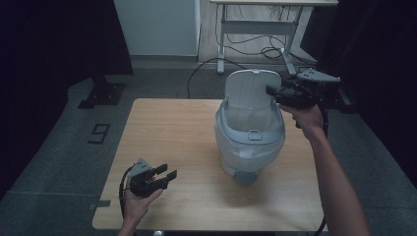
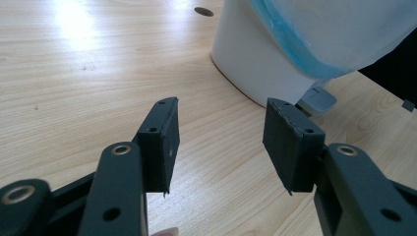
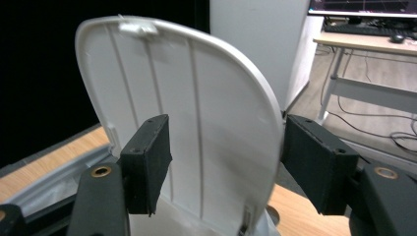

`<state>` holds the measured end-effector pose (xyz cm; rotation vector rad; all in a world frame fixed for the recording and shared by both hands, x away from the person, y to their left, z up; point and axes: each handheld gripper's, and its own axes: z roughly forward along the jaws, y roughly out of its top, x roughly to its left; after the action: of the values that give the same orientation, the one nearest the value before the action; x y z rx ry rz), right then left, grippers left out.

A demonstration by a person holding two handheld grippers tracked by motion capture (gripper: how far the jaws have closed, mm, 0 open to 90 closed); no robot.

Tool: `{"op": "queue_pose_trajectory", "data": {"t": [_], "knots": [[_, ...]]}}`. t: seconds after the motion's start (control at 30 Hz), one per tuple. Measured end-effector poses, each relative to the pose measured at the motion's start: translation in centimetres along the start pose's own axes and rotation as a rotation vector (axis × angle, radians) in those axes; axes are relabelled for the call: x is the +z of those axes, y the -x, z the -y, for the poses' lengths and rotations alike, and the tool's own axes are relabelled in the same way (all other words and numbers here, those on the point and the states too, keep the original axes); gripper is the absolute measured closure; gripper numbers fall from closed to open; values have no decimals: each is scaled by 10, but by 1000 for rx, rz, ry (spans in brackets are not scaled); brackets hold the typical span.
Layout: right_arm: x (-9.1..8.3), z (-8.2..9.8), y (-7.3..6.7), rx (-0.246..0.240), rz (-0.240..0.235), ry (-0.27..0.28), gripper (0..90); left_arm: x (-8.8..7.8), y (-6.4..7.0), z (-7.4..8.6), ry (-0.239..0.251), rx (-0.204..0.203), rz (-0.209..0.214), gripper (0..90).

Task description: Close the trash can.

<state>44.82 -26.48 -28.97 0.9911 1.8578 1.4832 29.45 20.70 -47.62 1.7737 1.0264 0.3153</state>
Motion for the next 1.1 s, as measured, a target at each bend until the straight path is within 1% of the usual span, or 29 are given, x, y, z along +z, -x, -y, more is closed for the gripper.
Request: {"op": "queue_pose_trajectory", "data": {"t": [0.13, 0.33, 0.53, 0.7, 0.87, 0.93, 0.97, 1.1], "knots": [[2, -3, -3, -7, 8, -9, 340, 0, 0, 0, 0, -2, 0, 479], [-3, -1, -2, -17, -7, -19, 368, -1, 0, 0, 2, 1, 1, 480], [-14, 3, -6, -42, -54, -30, 358, 1, 1, 0, 4, -3, 4, 480], [-25, 9, -14, -103, -89, -63, 309, 1, 1, 0, 7, -9, 6, 480], [-35, 19, -22, -146, -120, -90, 262, 1, 2, 0, 10, -13, 10, 481], [-39, 27, -26, -157, -141, -107, 242, 1, 2, 0, 9, -12, 10, 481], [-39, 27, -26, -157, -141, -107, 242, 2, 3, 0, 8, -11, 11, 481], [-44, 35, -30, -147, -177, -111, 232, 2, 4, 1, 7, -11, 11, 481]]}}
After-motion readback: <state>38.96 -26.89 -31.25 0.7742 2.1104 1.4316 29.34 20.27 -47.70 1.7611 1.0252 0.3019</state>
